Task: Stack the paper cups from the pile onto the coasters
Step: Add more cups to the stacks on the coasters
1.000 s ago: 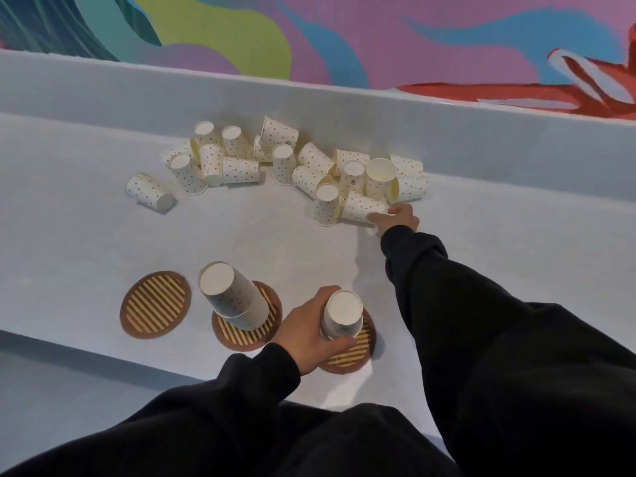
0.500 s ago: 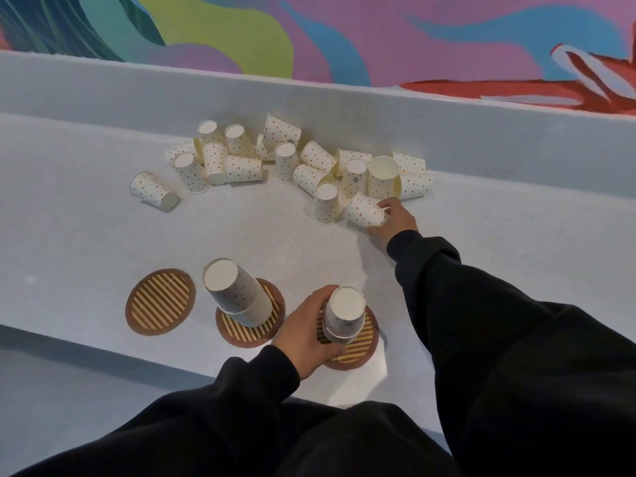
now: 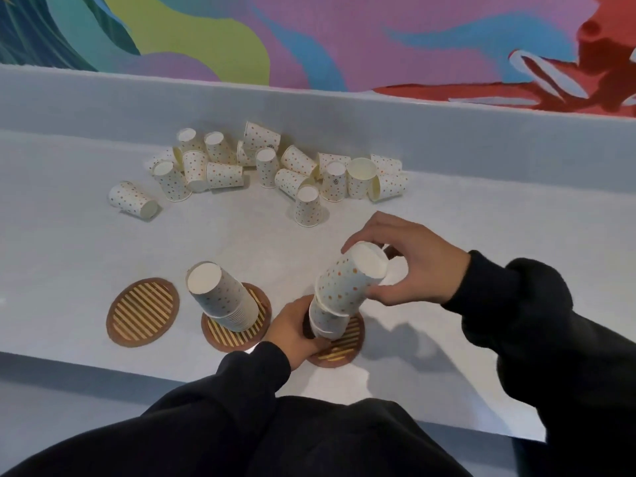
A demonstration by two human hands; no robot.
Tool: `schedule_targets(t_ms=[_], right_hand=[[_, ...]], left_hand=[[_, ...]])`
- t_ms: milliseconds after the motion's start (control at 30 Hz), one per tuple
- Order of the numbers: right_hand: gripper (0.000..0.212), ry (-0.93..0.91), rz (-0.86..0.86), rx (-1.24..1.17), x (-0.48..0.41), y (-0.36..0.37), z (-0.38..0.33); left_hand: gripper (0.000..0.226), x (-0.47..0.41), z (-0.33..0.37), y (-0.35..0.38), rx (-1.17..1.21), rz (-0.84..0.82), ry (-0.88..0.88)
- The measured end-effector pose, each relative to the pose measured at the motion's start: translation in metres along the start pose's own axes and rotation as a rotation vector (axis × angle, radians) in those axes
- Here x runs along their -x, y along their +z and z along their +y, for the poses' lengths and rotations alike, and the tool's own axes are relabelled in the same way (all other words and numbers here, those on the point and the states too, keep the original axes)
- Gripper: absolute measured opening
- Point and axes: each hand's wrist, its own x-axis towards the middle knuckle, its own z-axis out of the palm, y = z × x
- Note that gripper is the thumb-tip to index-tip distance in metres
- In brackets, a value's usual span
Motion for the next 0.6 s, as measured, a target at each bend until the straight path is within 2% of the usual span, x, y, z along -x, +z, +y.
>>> schedule_targets(t_ms=[100, 300, 400, 600], right_hand=[[0.058, 0.003, -0.081, 0.079, -0.006, 0.039, 0.013], [0.067, 0.173, -0.141, 0.044, -0.008, 0.095, 0.056], [0.075, 0.274, -0.117, -0.046, -0.002, 0.109, 0.073], [0.077, 0.301, -0.11, -0.074, -0.001, 0.112, 0.082]], left_hand=[[0.068, 0.001, 0.002, 0.005, -0.032, 0.023, -0.007], [0.078, 0.001, 0.001, 0.007, -0.068, 0.024, -0.032], [0.079, 0.001, -0.001, 0.008, -0.083, 0.015, -0.058], [0.072, 0.0, 0.004, 0.004, -0.078, -0.017, -0.056]])
